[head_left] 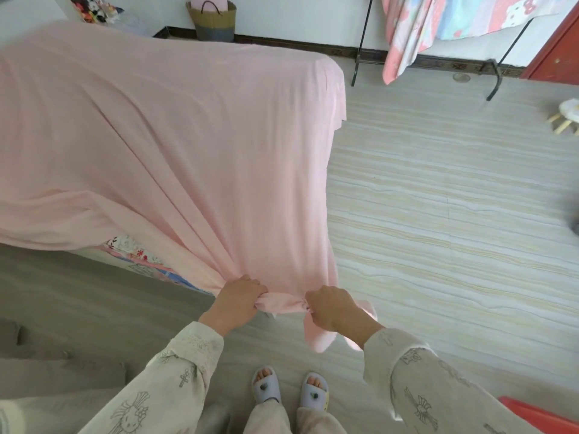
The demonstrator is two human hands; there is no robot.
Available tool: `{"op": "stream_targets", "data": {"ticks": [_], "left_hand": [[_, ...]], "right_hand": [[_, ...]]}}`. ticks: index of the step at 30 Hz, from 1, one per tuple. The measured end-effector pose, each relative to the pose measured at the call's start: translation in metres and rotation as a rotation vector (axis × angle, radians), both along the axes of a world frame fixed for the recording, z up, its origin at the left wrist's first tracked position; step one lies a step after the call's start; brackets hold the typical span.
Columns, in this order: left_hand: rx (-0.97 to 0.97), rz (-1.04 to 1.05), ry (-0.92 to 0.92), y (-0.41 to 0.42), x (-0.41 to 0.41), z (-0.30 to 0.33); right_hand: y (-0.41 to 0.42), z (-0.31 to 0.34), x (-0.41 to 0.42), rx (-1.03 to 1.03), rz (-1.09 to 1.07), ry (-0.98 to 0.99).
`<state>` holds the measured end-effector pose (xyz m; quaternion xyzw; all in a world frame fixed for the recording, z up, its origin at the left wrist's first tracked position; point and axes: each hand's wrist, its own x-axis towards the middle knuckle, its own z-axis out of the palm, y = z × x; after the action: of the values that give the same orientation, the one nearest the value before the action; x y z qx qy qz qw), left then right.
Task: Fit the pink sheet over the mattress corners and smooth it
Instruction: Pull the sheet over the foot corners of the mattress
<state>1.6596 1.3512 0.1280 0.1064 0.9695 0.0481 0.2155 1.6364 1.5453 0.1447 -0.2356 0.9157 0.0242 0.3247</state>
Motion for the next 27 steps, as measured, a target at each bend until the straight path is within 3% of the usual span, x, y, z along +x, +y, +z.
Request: {"op": "stream_targets", "data": {"ticks": [13, 19, 27], "left_hand": [[-0.063, 0.037, -0.256, -0.018, 0.051, -0.040], [-0.064, 0.141, -0.494, -0.035, 0.084, -0.063], [-0.019, 0.358, -0.494, -0.055, 0.084, -0.075]], "right_hand": [[-0.007, -0.042, 0.026, -0.028, -0.047, -0.380], [-0.008, -0.048, 0.021, -0.018, -0.062, -0.410], [-0.031, -0.059, 0.000, 0.006, -0.032, -0.423]]}}
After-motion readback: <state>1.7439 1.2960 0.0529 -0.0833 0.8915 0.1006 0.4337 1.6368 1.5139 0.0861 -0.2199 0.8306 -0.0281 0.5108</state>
